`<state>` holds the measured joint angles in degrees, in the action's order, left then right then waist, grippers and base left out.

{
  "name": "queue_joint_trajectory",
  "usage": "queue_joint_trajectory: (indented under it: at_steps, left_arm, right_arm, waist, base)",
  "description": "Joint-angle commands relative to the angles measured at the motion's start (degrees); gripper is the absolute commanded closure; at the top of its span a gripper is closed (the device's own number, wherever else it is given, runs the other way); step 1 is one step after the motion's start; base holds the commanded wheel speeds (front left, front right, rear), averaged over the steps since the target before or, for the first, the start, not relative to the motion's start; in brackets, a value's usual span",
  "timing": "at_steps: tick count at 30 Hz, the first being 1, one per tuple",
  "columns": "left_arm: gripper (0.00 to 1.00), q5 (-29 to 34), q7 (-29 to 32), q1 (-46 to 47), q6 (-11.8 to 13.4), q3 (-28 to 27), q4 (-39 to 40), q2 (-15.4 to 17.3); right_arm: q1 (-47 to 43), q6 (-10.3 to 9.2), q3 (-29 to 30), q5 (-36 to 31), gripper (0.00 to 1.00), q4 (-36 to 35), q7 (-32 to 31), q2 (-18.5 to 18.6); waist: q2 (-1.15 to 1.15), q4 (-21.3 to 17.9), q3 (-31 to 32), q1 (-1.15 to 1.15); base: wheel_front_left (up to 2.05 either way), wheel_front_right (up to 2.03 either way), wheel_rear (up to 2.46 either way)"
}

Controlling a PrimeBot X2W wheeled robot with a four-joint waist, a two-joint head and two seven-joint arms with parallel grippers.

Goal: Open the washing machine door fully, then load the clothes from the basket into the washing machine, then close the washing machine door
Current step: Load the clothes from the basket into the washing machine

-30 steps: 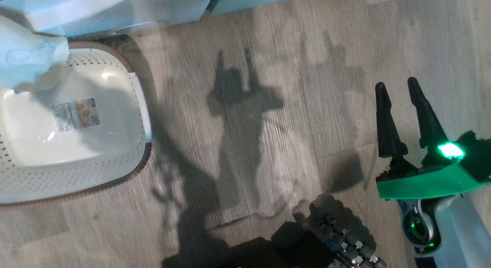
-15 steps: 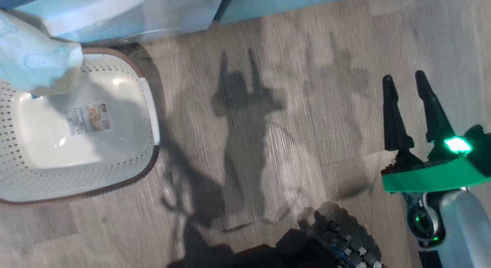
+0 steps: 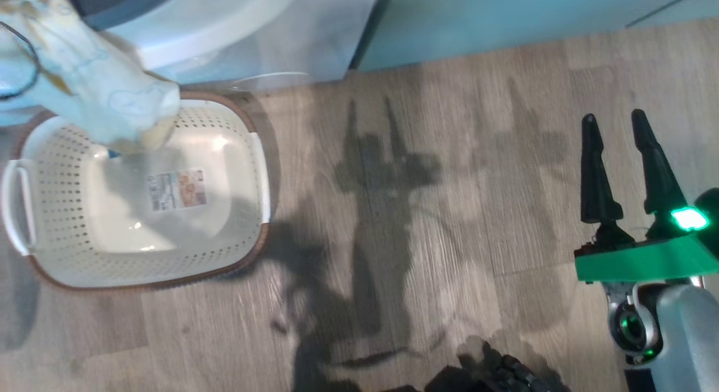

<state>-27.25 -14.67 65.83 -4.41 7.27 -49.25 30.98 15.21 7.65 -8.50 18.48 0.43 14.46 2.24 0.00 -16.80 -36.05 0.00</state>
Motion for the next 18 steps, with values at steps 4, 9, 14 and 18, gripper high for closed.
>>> queue_joint_trajectory:
  at_steps: [4,9,14,18]
  left_arm:
    - [0.00,1.0,-0.3,-10.3,2.7,-4.9,13.3,0.5]
    - [0.00,4.1,-0.3,-29.4,8.9,-7.6,33.2,-4.7]
    - [0.00,6.2,0.0,-43.3,13.8,-6.7,46.0,-8.6]
    - [0.00,7.5,1.2,-51.0,16.8,-5.6,52.8,-10.4]
  right_arm:
    - [-2.5,-0.16,0.4,-1.2,0.00,-1.5,0.5,0.6]
    - [-4.2,-0.16,1.3,-2.7,0.00,-1.5,0.5,0.6]
    - [-5.7,-0.16,1.7,-3.9,0.00,-0.8,0.5,0.6]
    - [-6.8,-0.16,1.8,-4.7,0.00,-0.3,0.5,0.6]
  waist:
    - [0.00,2.2,2.5,0.00]
    - [0.00,4.3,5.9,0.00]
    - [0.00,5.6,9.0,0.00]
    - [0.00,6.7,11.4,0.00]
  base:
    - [0.00,0.00,0.00]
    - [0.00,0.00,0.00]
    - [0.00,0.00,0.00]
    - [0.00,0.00,0.00]
